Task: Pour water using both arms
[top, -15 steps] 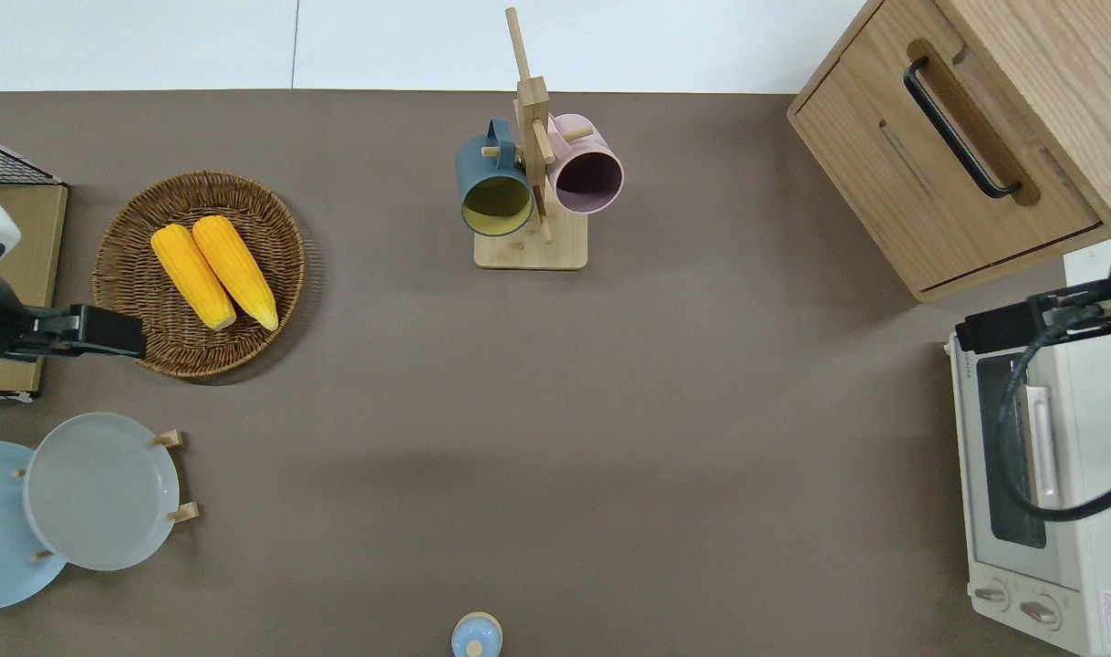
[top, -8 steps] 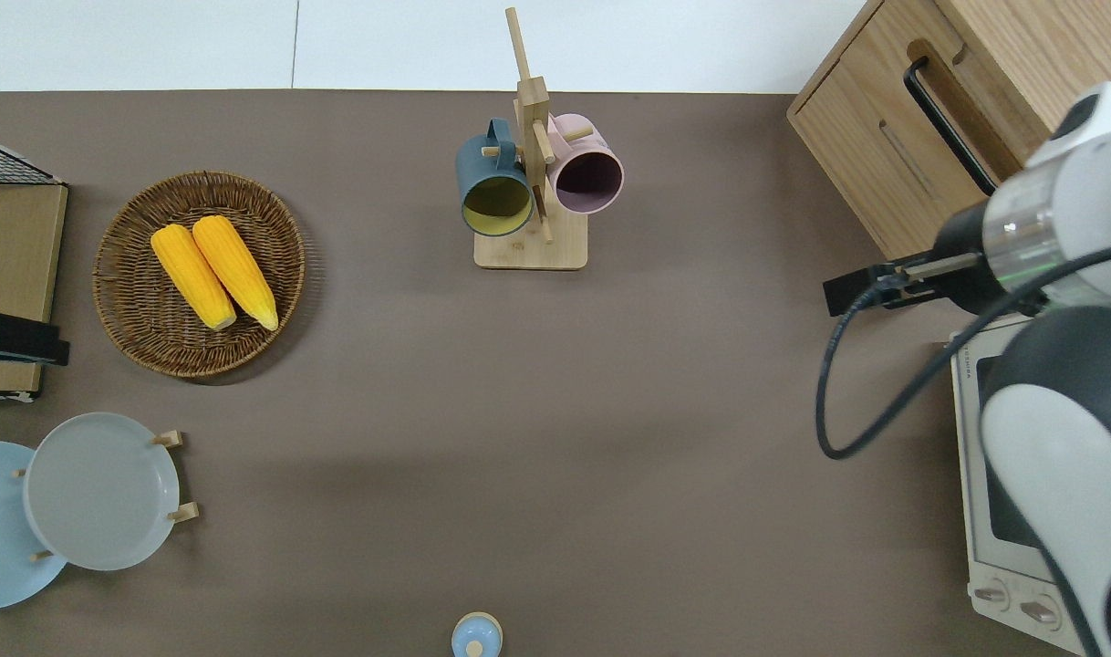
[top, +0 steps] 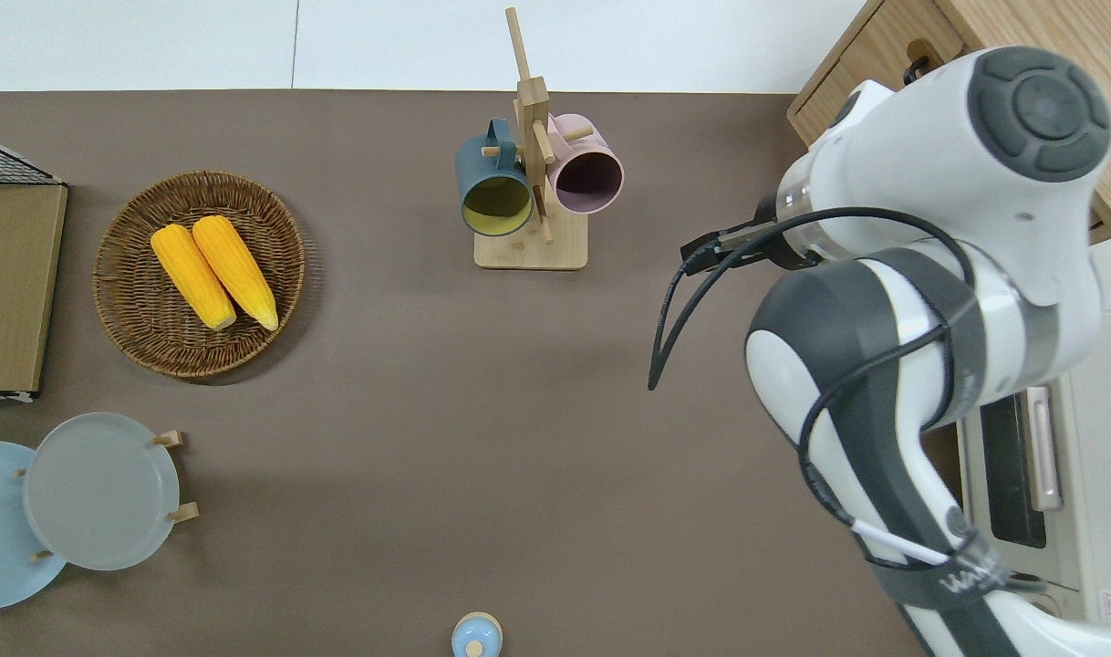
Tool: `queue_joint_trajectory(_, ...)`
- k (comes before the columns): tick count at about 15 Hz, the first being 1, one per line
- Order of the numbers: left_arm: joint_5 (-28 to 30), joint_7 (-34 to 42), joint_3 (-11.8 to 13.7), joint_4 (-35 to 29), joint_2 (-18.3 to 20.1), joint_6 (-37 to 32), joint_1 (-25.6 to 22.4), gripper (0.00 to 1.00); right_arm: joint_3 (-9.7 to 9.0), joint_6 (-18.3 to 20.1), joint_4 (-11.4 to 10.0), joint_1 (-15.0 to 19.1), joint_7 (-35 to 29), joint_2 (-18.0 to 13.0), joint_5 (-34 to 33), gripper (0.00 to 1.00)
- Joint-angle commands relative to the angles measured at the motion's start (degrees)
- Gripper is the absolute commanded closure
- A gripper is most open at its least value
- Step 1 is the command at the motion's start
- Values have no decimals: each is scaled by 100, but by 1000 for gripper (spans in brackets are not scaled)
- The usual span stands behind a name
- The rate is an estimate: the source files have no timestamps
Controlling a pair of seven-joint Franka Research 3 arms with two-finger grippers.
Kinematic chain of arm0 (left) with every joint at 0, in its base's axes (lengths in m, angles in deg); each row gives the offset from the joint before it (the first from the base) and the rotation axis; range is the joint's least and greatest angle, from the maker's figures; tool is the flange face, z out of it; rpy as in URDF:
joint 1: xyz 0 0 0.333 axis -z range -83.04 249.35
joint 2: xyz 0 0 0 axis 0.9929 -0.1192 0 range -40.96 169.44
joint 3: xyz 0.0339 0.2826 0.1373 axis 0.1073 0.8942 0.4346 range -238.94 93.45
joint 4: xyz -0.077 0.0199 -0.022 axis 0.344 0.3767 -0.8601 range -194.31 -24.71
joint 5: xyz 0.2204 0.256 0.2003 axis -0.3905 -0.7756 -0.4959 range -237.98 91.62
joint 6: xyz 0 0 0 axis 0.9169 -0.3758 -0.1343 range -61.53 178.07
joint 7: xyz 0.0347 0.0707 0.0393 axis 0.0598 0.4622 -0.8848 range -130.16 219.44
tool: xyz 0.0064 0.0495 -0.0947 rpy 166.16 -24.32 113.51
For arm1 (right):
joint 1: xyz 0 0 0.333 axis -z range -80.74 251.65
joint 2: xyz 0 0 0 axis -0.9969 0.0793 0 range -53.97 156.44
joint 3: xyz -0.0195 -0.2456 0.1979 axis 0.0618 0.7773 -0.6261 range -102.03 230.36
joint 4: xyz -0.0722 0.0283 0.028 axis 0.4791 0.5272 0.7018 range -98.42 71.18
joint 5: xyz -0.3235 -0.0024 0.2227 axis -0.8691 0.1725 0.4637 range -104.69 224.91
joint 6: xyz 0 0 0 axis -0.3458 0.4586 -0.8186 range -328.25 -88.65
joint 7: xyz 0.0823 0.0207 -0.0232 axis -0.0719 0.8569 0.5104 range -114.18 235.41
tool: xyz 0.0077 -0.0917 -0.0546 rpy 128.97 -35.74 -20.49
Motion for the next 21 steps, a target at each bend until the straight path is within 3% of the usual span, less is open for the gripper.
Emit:
queue_joint_trajectory(1, 15, 690, -63, 91, -174, 473, -582, 2, 22, -746, 33, -150, -51, 329, 14, 13)
queue_joint_trajectory(3, 77, 971, -63, 91, -236, 798, -820, 2, 22, -1257, 33, -248, -59, 461, 14, 13)
queue_joint_trajectory(7, 305, 1174, 16, 74, -271, 1238, -988, 2, 13, -1881, 86, -274, -42, 750, 6, 13)
queue_joint_trajectory(11, 885, 1454, 174, 12, -437, 1836, -1154, 2, -4, -2601, 121, -406, -50, 1146, -30, 13)
queue_joint_trajectory(13, 1454, 1762, 166, -75, -543, 2187, -1391, 2, -13, -2997, 121, -415, -51, 1322, -38, 15)
queue_joint_trajectory(16, 2438, 2255, 166, -259, -841, 2837, -1612, 2, -13, -3148, 366, -406, -16, 1568, -47, 42)
queue_joint_trajectory(18, 2984, 2466, 166, -426, -947, 3311, -1595, 2, -13, -3149, 787, -397, -15, 1840, -56, 76)
queue_joint_trajectory(19, 3065, 2467, 166, -514, -965, 3531, -1551, 2, -13, -3149, 893, -397, -15, 1911, -65, 86)
queue_joint_trajectory(21, 3118, 2414, 70, -716, -956, 3901, -1507, 2, -4, -3157, 903, -406, -15, 1920, -82, 157)
